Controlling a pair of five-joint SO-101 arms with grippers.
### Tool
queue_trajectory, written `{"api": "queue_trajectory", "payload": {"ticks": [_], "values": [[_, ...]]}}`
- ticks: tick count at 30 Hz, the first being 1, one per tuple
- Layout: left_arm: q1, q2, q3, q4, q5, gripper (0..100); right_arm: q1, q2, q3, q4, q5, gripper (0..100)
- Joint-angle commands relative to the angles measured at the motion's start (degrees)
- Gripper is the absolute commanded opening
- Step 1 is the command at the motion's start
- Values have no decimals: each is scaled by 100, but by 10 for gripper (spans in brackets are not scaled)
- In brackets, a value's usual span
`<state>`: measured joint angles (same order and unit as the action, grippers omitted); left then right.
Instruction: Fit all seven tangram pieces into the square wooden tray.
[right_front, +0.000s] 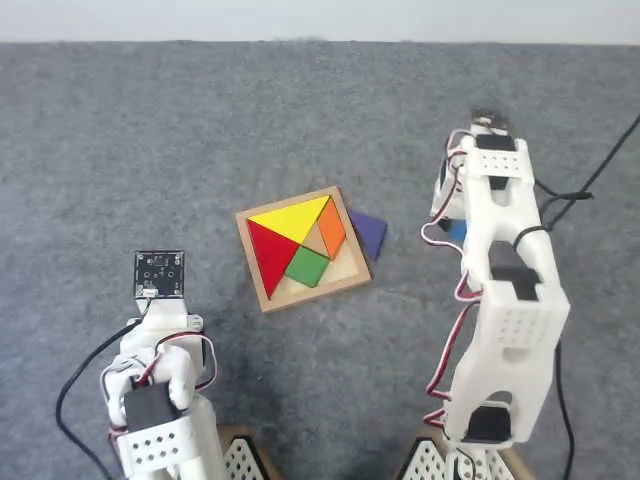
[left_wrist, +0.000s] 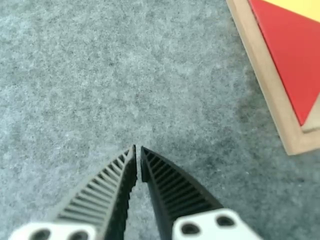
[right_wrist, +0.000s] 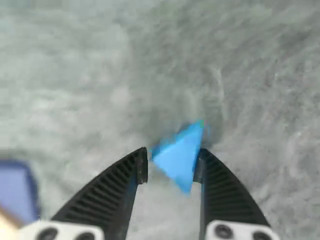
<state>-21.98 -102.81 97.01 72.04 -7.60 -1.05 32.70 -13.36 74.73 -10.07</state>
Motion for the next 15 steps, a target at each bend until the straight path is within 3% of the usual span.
{"api": "queue_trajectory", "payload": {"ticks": [1,10,15], "values": [[-18,-105,-48,26,-53,15,-321,-1279,-149,286,-70,144],[-18,-105,-48,26,-53,15,-998,-2914,44,848,-70,146],[-18,-105,-48,26,-53,15,-479,-2730,879,163,-79,177]]}}
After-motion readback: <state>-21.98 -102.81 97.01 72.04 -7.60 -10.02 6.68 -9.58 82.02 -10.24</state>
